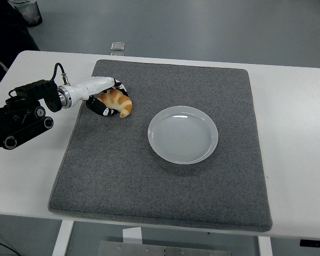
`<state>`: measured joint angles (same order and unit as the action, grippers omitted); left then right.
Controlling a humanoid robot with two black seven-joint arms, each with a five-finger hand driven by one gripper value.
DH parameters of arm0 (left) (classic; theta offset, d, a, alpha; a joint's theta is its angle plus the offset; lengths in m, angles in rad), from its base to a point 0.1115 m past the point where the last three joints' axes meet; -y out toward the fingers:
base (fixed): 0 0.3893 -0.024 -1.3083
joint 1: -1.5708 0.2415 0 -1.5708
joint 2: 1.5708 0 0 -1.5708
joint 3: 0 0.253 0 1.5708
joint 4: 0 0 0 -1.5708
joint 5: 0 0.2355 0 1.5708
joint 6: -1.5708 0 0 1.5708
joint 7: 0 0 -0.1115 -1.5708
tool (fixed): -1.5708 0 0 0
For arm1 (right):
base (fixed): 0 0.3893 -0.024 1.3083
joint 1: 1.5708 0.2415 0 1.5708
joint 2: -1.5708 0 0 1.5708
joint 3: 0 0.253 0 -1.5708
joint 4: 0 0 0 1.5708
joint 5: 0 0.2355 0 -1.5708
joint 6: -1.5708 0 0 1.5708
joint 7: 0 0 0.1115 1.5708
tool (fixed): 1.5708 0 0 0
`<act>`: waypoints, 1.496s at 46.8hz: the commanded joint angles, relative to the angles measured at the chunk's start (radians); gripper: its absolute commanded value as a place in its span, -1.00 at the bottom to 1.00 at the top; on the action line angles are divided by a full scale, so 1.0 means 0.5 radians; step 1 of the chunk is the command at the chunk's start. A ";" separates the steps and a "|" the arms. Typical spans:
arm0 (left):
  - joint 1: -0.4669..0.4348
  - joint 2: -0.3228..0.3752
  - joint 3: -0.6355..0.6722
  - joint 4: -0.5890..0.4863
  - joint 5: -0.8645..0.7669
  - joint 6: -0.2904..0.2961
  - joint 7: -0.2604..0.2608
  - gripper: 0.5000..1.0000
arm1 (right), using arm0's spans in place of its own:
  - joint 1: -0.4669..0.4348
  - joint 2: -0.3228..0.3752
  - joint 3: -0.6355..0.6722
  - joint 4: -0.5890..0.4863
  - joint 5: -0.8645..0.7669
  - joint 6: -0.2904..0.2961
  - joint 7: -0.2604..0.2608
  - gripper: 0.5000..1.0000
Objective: Place the bread on the plate
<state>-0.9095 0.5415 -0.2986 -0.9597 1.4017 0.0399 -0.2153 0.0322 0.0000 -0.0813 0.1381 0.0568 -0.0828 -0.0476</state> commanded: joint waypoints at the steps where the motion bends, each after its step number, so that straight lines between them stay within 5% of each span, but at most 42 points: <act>1: -0.012 0.009 -0.010 0.002 -0.008 0.000 0.001 -1.00 | 0.000 0.000 0.000 0.000 0.000 0.000 0.000 0.81; 19: -0.111 0.083 -0.210 -0.032 -0.024 0.083 -0.005 -1.00 | 0.000 0.000 0.000 0.000 0.000 0.000 0.000 0.81; 34: -0.380 0.264 -0.228 -0.234 -0.036 0.055 -0.020 -1.00 | 0.000 0.000 0.000 0.000 0.000 0.000 0.000 0.81; 52: -0.580 0.273 -0.311 -0.302 -0.064 -0.288 -0.020 -1.00 | 0.000 0.000 0.000 0.000 0.000 0.000 0.000 0.81; 70: -0.614 0.147 -0.311 -0.569 -0.079 -0.322 -0.017 -1.00 | 0.000 0.000 0.000 0.000 0.000 0.000 0.000 0.81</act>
<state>-1.2131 0.6341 -0.4554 -1.2383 1.3602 -0.1199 -0.2239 0.0317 0.0000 -0.0813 0.1381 0.0568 -0.0828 -0.0476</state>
